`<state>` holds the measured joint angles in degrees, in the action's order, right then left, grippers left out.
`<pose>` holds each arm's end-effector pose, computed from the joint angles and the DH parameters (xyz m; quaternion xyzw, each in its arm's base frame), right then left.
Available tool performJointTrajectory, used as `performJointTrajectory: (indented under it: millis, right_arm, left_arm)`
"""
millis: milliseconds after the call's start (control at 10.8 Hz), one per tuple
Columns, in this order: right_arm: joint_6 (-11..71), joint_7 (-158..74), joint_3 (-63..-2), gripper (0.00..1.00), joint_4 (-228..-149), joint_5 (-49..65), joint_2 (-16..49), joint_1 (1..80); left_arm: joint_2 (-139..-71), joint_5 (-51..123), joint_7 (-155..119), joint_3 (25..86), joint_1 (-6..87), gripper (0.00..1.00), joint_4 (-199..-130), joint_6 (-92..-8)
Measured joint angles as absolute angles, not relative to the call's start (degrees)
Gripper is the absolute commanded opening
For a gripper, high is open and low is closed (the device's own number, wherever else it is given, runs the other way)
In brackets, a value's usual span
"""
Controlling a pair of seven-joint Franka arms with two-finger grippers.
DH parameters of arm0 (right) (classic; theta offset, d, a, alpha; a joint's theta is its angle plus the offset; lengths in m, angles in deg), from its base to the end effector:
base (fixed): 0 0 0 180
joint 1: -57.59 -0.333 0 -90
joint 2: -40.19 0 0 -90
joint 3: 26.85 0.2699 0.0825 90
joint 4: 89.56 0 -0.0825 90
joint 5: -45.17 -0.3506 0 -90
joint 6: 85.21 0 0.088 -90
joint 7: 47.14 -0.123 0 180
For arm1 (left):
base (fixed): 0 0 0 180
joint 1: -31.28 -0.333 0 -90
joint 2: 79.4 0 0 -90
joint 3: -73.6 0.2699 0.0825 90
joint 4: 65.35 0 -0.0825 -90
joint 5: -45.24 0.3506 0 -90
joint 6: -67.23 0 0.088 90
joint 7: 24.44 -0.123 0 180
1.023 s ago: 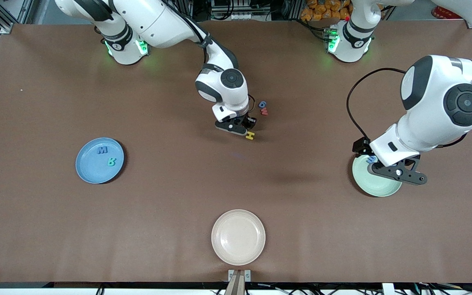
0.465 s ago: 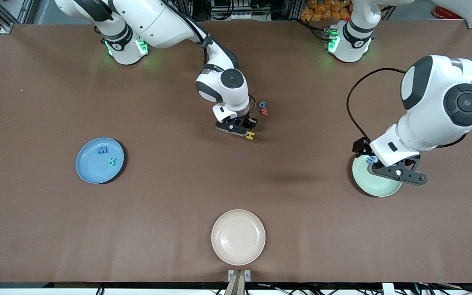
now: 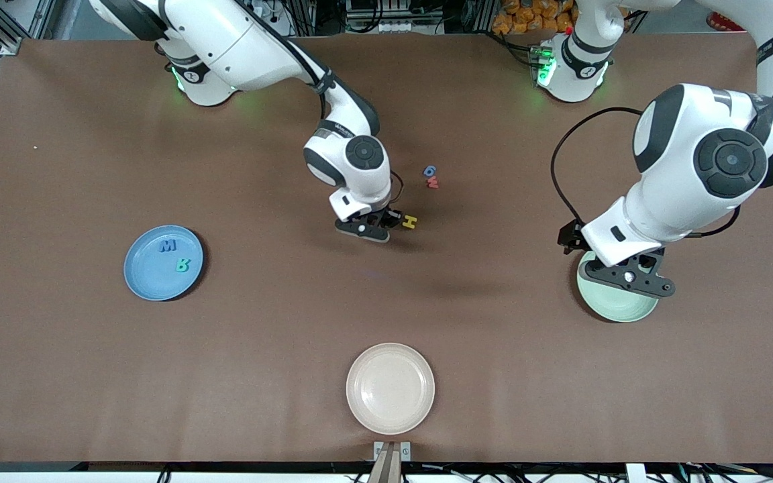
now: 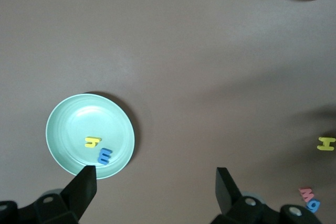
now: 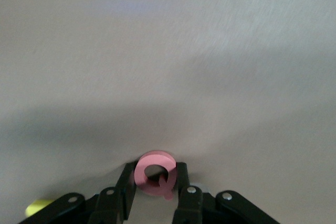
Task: Sort uppercase to blue plate, lowercase to green plate
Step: 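Carry the Q to the blue plate while the left gripper reaches letters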
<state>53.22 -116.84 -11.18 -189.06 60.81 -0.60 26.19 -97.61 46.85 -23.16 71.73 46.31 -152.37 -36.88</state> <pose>0.4273 0.4420 0.1545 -0.9920 0.1265 -0.0025 0.0011 0.5833 -0.1723 0.4265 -0.9903 0.1386 0.0082 0.0099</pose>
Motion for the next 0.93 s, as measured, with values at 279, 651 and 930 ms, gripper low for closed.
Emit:
performJointTrajectory:
  millis: [279, 651, 930]
  right_arm:
    - [48.8, -104.8, -11.2, 0.22, -188.1, 60.8, -0.2, 31.7]
    - [41.0, -90.6, -11.2, 0.22, -187.6, 60.4, 3.0, 37.4]
    - [35.9, -74.1, -14.1, 0.22, -187.6, 56.5, 6.2, 41.8]
  left_arm:
    - [-97.6, 46.5, -11.2, 71.2, 51.4, 1.0, -152.9, -36.1]
    - [-97.8, 43.9, -2.1, 69.5, 54.8, 1.0, -154.8, -36.0]
    - [-97.9, 37.8, 8.0, 67.9, 56.5, 1.0, -158.2, -38.8]
